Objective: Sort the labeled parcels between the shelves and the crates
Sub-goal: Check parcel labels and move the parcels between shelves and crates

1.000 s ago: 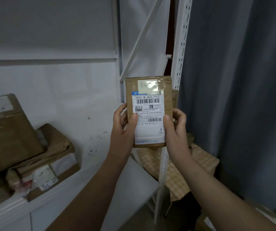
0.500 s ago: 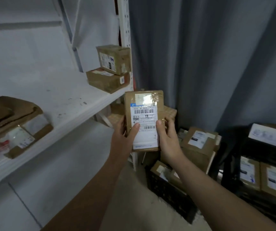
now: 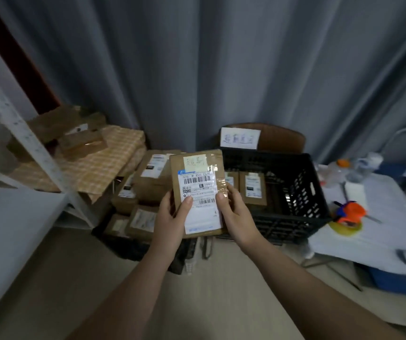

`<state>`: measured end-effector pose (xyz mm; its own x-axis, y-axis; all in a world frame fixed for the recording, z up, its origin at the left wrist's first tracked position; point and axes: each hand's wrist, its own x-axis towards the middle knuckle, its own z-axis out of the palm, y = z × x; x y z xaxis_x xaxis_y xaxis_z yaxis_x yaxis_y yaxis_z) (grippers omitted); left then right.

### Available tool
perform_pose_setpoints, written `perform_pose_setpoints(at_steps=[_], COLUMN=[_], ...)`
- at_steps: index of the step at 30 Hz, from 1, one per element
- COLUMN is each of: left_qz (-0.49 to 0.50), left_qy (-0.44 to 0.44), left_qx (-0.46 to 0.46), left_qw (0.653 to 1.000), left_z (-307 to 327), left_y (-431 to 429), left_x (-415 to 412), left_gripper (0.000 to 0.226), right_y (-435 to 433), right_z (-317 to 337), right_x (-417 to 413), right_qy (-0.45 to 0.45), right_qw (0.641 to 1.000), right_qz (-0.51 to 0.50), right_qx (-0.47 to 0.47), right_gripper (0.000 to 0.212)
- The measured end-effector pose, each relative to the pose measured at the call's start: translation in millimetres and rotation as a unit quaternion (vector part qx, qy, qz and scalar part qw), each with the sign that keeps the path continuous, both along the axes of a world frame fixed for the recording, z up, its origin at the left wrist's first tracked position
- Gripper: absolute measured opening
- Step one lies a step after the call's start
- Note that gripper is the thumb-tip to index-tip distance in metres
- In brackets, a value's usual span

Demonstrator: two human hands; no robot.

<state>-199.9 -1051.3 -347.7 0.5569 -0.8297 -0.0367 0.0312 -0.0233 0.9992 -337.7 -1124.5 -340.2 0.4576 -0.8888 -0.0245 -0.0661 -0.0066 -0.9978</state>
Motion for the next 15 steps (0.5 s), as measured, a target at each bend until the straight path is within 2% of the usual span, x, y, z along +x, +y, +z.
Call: perform_pose_setpoints(at_steps=[4, 8, 13, 15], left_qz=[-0.042, -0.069, -0.061, -0.072], left_qy=[0.023, 0.020, 0.033, 0.044], left_qx=[0.031, 0.075, 0.132, 0.147], left_qw=[0.998, 0.995, 0.989, 0.986], left_z=[-17, -31, -45, -52], left_y=[-45, -87, -148, -178], left_x=[-66, -102, -99, -91], left_gripper=[0.024, 0.041, 0.059, 0.050], right_y=[-37, -72, -123, -147], right_z=[-15, -33, -51, -54], right_x=[-78, -117, -120, -113], right_qy=[0.003, 0.027, 0.126, 0.174], right_qw=[0.998, 0.996, 0.988, 0.976], right_qz=[0.010, -0.006, -0.091, -0.112], right_qx=[0.059, 0.086, -0.013, -0.070], right_gripper=[0.065, 0.066, 0.057, 0.059])
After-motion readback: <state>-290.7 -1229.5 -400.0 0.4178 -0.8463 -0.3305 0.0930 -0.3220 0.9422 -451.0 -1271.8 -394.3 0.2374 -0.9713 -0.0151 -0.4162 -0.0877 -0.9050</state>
